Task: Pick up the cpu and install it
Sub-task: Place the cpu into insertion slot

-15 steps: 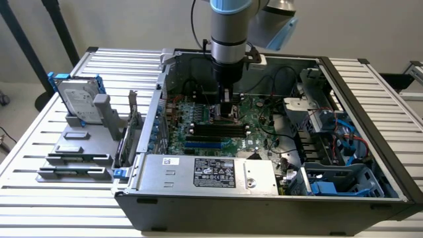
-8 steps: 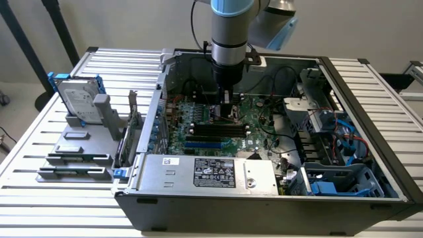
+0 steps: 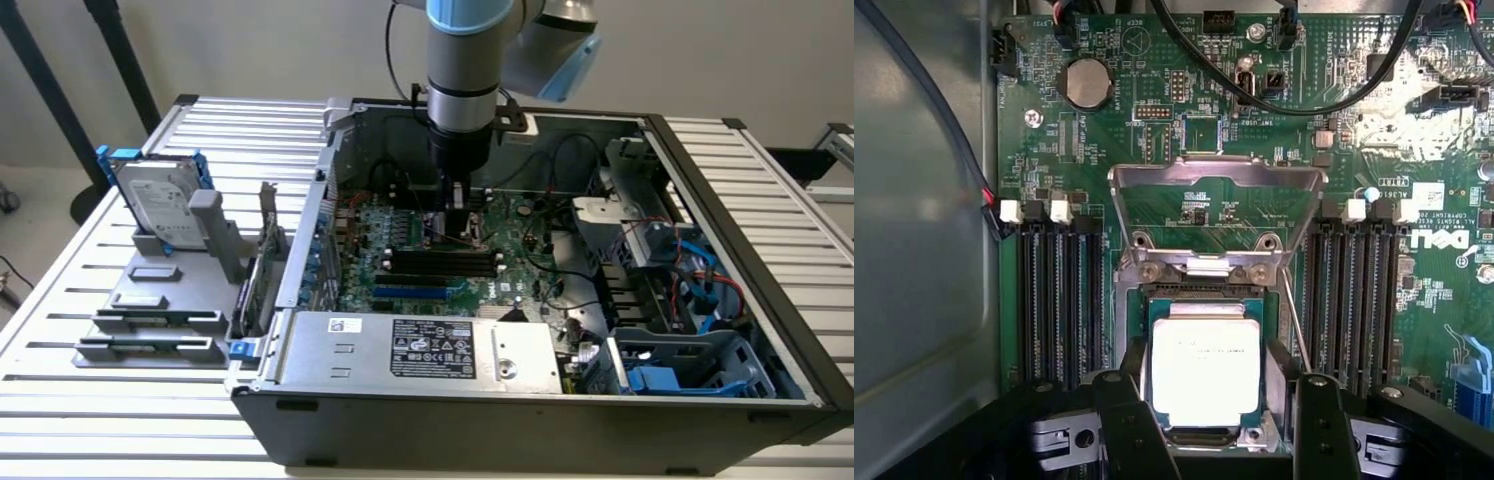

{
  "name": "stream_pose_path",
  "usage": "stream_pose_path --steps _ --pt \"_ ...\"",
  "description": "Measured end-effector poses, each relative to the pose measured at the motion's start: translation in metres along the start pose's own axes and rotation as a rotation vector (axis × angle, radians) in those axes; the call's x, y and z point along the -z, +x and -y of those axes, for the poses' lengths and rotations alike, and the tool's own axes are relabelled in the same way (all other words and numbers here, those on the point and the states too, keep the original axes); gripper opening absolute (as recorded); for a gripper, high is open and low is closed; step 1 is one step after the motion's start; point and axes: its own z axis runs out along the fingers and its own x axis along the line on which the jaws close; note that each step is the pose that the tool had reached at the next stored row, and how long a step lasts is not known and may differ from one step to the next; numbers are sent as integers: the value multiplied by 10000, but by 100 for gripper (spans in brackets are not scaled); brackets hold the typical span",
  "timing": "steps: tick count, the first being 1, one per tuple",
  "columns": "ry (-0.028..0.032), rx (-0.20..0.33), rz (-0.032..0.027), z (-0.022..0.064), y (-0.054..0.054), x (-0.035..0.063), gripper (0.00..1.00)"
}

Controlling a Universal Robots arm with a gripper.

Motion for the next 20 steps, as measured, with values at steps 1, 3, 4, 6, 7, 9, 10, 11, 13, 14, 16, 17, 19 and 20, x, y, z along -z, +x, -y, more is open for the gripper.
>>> stream_pose_path --steps 1,3,4,6,7,9,10,11,13,14,16,17,19,20 --pt "2 -1 8 0 5 -2 55" --pt "8 -7 30 0 19 -8 55" --pt "11 -10 42 1 27 -11 55" --pt "15 -17 56 1 34 -20 55" --pt "17 -18 61 1 34 -24 55" --pt "17 -26 66 1 34 -35 55" --pt "17 -29 67 1 34 -40 55" --pt "17 -31 70 2 33 -44 55" --pt "18 -35 71 2 33 -52 55" --pt "18 -38 73 2 33 -55 55" --pt "17 -46 77 2 33 -60 55" --pt "18 -51 83 2 33 -62 55" --pt "18 -62 100 1 33 -66 55" --pt "18 -67 110 0 33 -68 55"
